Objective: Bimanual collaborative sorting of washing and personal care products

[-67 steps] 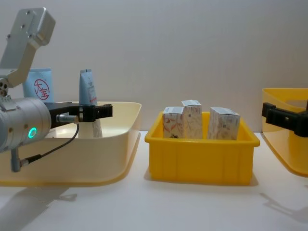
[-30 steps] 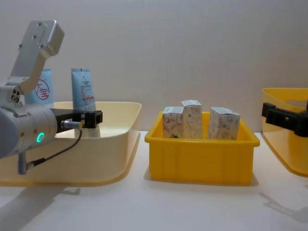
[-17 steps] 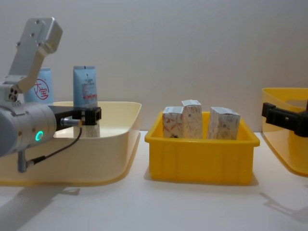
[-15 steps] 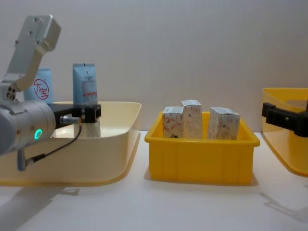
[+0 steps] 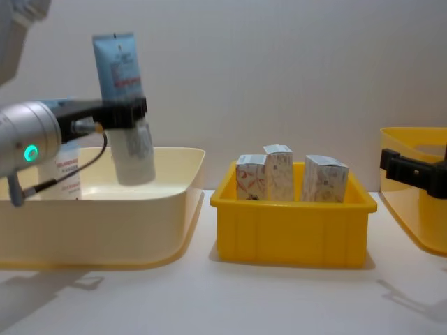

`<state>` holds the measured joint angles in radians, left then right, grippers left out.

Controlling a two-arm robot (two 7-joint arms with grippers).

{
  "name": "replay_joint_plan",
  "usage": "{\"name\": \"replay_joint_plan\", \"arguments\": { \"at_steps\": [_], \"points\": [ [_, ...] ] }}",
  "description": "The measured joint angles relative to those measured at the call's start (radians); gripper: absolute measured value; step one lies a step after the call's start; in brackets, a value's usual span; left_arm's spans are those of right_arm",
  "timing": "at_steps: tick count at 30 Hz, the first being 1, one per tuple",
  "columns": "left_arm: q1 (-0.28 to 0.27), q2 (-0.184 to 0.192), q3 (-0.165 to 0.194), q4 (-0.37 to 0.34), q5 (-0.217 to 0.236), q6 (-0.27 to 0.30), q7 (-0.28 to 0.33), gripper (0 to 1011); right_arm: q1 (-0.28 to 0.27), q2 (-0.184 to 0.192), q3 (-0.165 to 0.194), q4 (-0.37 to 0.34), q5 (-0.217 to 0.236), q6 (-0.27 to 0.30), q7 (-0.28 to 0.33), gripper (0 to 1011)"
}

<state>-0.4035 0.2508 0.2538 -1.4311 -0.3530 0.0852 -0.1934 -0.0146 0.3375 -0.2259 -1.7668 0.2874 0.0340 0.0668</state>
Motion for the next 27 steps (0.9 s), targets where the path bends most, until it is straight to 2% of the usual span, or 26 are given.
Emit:
{"name": "replay_joint_plan", "arguments": {
  "at_steps": [6,15,27],
  "points": [
    [0.002,0.026,-0.014,-0.040,-0.044,-0.023,-0.078,308,0.000,0.000,0.000,0.000,0.000,0.000,0.000,1001],
    [0.001,0.047,-0.015,-0.075,-0.103,-0.035,-0.174,308,0.000,0.000,0.000,0.000,0.000,0.000,0.000,1001],
    [-0.008,0.062,0.021,-0.100,-0.184,-0.033,-0.313,308,0.000,0.000,0.000,0.000,0.000,0.000,0.000,1001]
  ]
}}
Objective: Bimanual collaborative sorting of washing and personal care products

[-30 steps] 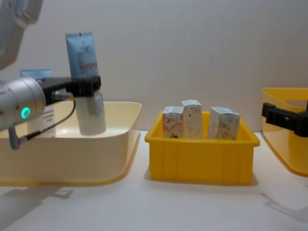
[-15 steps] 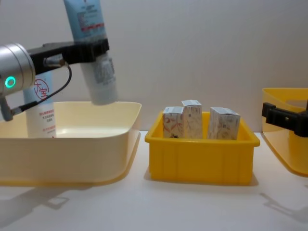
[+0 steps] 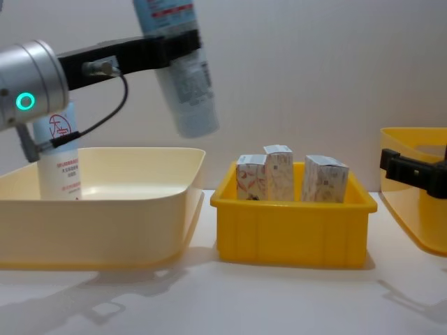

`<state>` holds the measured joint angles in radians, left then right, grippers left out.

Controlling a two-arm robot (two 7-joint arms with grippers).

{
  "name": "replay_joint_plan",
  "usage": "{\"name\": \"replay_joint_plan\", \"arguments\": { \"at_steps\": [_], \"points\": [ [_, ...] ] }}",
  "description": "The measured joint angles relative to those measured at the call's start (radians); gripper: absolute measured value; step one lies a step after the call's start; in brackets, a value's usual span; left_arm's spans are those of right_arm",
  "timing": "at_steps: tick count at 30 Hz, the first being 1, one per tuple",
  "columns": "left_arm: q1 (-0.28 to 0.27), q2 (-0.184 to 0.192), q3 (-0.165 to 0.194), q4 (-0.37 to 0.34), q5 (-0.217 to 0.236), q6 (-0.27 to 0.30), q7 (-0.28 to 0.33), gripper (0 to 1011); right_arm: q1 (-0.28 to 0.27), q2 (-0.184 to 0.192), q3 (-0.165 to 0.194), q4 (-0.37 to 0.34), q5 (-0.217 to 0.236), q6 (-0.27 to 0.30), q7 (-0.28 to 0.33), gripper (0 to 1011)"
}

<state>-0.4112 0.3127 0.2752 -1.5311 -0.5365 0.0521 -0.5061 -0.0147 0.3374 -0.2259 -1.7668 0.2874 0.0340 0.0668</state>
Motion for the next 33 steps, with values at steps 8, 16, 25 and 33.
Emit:
{"name": "replay_joint_plan", "arguments": {
  "at_steps": [8,16,25,33],
  "points": [
    [-0.009,-0.005,0.047,0.000,-0.031,0.009,-0.074,308,0.000,0.000,0.000,0.000,0.000,0.000,0.000,1001],
    [-0.017,-0.021,0.103,0.013,-0.034,0.011,-0.112,310,0.000,0.000,0.000,0.000,0.000,0.000,0.000,1001],
    [-0.016,-0.035,0.143,0.022,-0.023,-0.006,-0.114,308,0.000,0.000,0.000,0.000,0.000,0.000,0.000,1001],
    [-0.015,-0.040,0.159,0.025,-0.018,-0.015,-0.114,308,0.000,0.000,0.002,-0.001,0.004,0.000,0.006,1001]
  ]
}}
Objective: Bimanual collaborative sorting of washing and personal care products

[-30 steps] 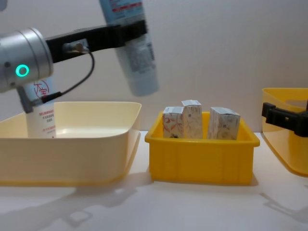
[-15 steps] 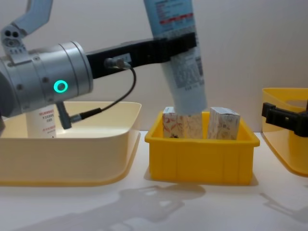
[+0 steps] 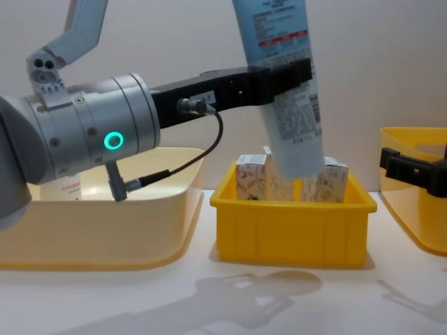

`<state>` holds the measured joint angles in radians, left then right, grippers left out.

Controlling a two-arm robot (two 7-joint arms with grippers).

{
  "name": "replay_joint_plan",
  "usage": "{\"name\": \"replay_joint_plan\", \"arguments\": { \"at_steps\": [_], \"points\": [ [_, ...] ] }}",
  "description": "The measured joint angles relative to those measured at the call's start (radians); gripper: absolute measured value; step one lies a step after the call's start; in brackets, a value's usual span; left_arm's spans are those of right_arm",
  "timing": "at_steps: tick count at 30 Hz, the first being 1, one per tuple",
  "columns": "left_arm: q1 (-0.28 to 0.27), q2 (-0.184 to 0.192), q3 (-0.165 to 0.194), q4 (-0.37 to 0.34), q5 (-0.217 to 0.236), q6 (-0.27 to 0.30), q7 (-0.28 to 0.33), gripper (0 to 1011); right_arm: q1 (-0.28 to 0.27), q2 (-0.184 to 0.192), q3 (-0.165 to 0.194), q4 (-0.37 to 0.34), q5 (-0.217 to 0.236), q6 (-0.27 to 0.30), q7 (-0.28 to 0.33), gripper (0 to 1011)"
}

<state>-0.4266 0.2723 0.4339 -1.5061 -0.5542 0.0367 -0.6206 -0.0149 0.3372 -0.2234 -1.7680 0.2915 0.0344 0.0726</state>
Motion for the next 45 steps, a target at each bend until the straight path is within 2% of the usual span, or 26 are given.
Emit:
{"name": "replay_joint_plan", "arguments": {
  "at_steps": [7,14,20,22,32,39,45],
  "points": [
    [0.001,-0.003,0.008,0.002,0.003,-0.005,0.000,308,-0.001,0.010,0.012,-0.012,0.032,0.006,0.041,1001],
    [0.001,-0.005,0.012,0.003,0.004,-0.007,0.001,308,-0.005,0.034,0.027,-0.035,0.087,0.026,0.111,1001],
    [0.001,-0.005,0.015,0.003,0.005,-0.009,0.001,308,-0.011,0.069,0.041,-0.063,0.140,0.052,0.181,1001],
    [0.001,-0.005,0.015,0.003,0.005,-0.009,0.001,308,-0.016,0.093,0.050,-0.079,0.170,0.069,0.220,1001],
    [0.001,-0.006,0.017,0.004,0.006,-0.010,0.001,308,-0.022,0.173,0.069,-0.120,0.255,0.120,0.344,1001],
    [0.001,-0.007,0.017,0.004,0.006,-0.011,0.001,308,-0.008,0.205,0.063,-0.126,0.272,0.142,0.385,1001],
    [0.001,-0.007,0.018,0.004,0.006,-0.011,0.001,308,0.028,0.217,0.032,-0.116,0.261,0.156,0.394,1001]
  ]
}}
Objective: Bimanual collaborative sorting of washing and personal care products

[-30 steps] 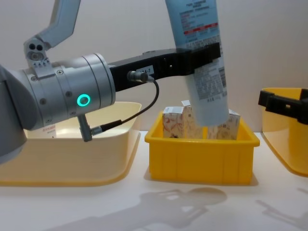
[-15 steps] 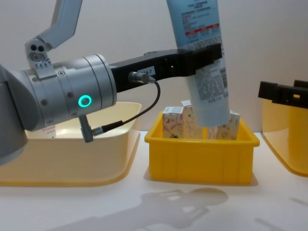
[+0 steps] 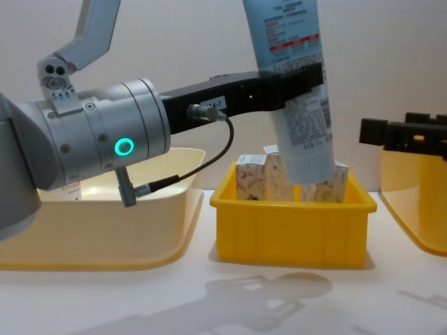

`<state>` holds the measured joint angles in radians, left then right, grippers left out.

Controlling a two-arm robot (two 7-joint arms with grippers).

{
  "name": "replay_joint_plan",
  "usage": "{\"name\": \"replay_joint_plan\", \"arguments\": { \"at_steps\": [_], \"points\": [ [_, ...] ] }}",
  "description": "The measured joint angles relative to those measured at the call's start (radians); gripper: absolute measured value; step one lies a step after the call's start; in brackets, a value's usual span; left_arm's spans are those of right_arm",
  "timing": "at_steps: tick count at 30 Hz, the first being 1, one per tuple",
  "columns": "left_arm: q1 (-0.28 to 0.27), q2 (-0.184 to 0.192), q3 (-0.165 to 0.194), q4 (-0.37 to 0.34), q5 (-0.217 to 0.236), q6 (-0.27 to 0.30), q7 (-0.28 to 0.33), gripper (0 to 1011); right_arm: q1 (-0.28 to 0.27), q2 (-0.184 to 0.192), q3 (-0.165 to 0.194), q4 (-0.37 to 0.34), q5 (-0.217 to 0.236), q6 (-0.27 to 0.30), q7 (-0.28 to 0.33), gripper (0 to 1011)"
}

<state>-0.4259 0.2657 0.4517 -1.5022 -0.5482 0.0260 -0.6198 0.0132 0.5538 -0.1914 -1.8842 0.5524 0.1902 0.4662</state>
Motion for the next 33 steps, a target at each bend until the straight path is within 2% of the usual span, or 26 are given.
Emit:
{"name": "replay_joint_plan", "arguments": {
  "at_steps": [16,25,33],
  "points": [
    [0.000,0.000,0.000,0.000,0.000,0.000,0.000,308,0.101,-0.023,-0.095,0.052,-0.084,-0.015,-0.022,1001],
    [0.000,0.000,0.000,0.000,0.000,0.000,0.000,308,0.170,-0.055,-0.159,0.108,-0.135,-0.043,-0.032,1001],
    [0.000,0.000,0.000,0.000,0.000,0.000,0.000,308,0.217,-0.084,-0.199,0.156,-0.171,-0.062,-0.038,1001]
  ]
}}
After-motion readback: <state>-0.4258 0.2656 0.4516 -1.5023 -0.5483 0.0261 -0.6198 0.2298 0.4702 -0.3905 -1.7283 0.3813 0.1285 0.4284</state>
